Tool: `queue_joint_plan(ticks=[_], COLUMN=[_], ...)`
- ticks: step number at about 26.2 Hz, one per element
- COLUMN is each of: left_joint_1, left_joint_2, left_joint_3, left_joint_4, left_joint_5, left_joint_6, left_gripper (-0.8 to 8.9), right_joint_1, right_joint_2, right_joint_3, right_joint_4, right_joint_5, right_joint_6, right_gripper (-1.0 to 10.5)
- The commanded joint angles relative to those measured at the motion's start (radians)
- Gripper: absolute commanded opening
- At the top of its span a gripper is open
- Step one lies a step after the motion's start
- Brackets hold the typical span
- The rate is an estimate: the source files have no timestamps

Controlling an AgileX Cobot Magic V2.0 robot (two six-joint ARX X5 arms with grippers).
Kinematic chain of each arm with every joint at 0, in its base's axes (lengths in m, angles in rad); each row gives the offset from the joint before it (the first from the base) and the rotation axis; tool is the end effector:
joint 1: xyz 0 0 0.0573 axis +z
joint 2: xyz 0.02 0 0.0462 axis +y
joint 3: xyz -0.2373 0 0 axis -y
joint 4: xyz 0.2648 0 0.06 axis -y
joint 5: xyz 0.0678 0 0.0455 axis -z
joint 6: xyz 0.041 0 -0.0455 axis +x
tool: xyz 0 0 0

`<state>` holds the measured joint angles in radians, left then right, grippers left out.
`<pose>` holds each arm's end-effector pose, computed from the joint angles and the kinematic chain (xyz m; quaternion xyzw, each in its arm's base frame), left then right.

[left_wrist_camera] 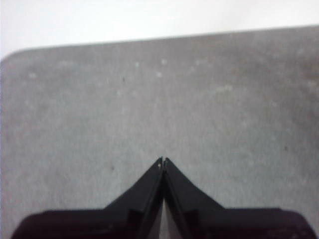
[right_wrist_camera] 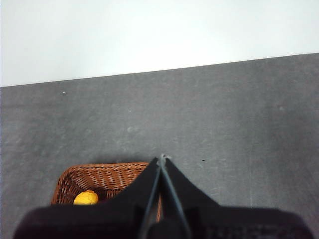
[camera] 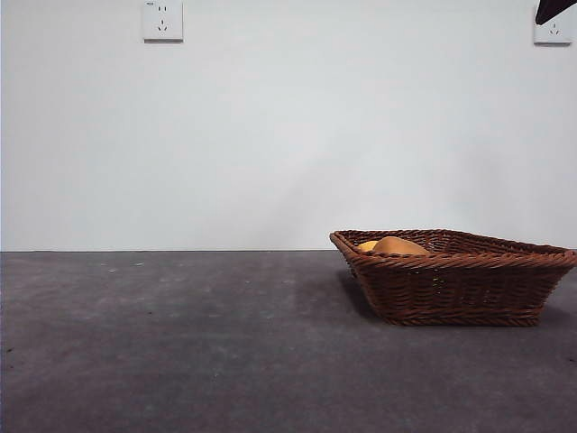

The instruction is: Help me put the vegetables on the table into the basket

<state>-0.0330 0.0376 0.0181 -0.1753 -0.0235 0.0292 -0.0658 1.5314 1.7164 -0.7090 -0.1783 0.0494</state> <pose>0.1555 -0.0042 0.1462 0.0173 0.0971 -0.0061 0.9951 0.3533 -0.0160 0.3942 0.0553 0.2583 0.0479 0.9633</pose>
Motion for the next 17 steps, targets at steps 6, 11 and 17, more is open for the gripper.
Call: queue_joint_plan(ticks=[6,11,17], left_joint_1=[0.003,0.003,0.003], left_joint_2=[-0.034,-0.034,-0.034], left_joint_3=[-0.011,-0.011,-0.011], left_joint_4=[0.031,0.031,0.031], left_joint_5=[0.001,0.001,0.001], left_joint_6=[-0.029,-0.029,-0.029], left_gripper=[-0.04,-0.04,-0.04], right_joint_1=[0.0,0.0,0.0], right_joint_2=[0.004,0.004,0.004], right_joint_3=[-0.005,-0.005,-0.005], right_joint_4=[0.003,0.004,0.004], right_joint_5=[0.004,0.004,0.004], right_joint_6=[0.009,0.009,0.009], right_gripper=[0.0,0.0,0.0])
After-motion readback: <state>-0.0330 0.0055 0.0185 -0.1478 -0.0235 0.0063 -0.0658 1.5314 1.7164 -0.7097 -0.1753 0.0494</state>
